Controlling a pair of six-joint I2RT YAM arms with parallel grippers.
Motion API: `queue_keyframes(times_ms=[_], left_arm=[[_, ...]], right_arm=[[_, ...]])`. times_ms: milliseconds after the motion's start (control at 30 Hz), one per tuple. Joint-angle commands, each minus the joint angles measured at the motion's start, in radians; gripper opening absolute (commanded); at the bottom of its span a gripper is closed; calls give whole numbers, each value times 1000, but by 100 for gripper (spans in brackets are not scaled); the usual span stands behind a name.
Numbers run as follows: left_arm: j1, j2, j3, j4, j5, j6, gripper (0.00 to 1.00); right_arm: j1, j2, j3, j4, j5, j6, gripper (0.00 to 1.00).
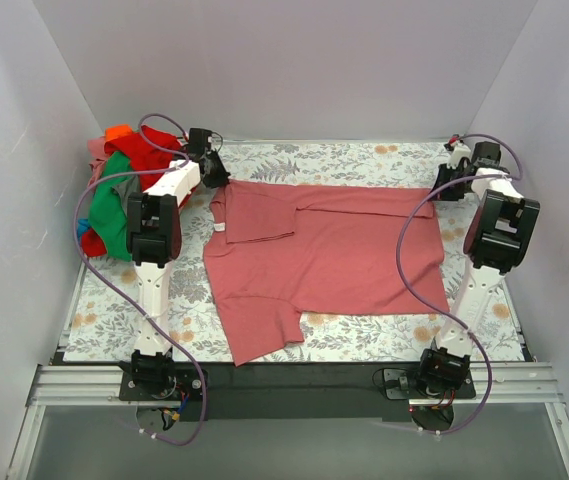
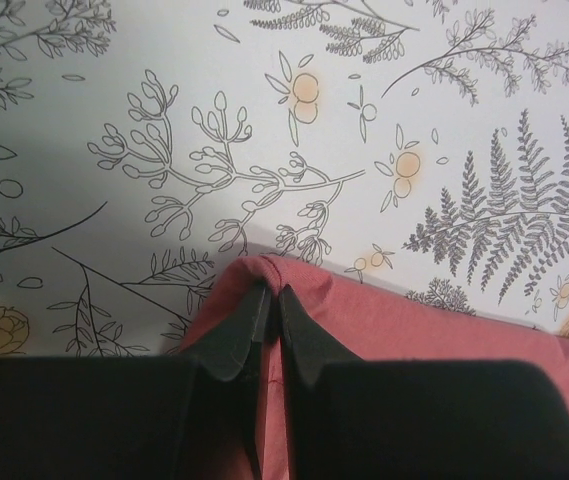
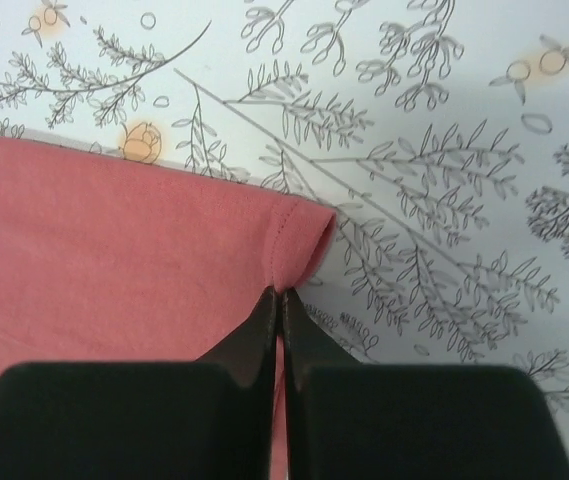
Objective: Fold and stack the t-shirts
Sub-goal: Fold the tshirt
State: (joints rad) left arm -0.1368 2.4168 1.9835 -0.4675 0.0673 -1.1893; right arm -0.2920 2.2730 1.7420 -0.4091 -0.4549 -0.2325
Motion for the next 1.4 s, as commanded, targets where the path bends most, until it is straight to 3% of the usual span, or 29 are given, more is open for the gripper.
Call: queue_keyframes(times_ms=[0,567,667,700,733,767,833,1000,1200,1267,1300,1367], left_arm=[[16,1,60,13,-1,5,1],[20,93,208,13,14,-35,1],[20,96,239,32,64,-41,21],[20,84,241,42,86,-38,27],[19,73,250,50,110,-38,32],[19,62,255,56,135,-36,38],[16,13,252,73,189,-27,41],[6,-136,172,110,206,17,50],[6,-385,-93,167,172,105,55],[6,-470,-202,222,122,150,59],[8,-577,-333,252,102,164,61],[8,-690,-461,361,56,189,73]], right_arm=[[5,45,106,-31,25,1,1],[59,178,450,9,225,-18,1],[71,181,479,21,242,-27,4],[74,177,478,24,242,-33,20],[82,168,472,26,236,-40,27],[83,155,435,39,225,-44,33],[85,132,404,38,200,-42,48],[94,8,172,131,136,-48,68],[99,-75,2,320,121,-45,72],[102,-153,-166,435,119,-79,73],[102,-180,-230,532,93,-97,75],[100,-261,-376,607,65,-173,76]])
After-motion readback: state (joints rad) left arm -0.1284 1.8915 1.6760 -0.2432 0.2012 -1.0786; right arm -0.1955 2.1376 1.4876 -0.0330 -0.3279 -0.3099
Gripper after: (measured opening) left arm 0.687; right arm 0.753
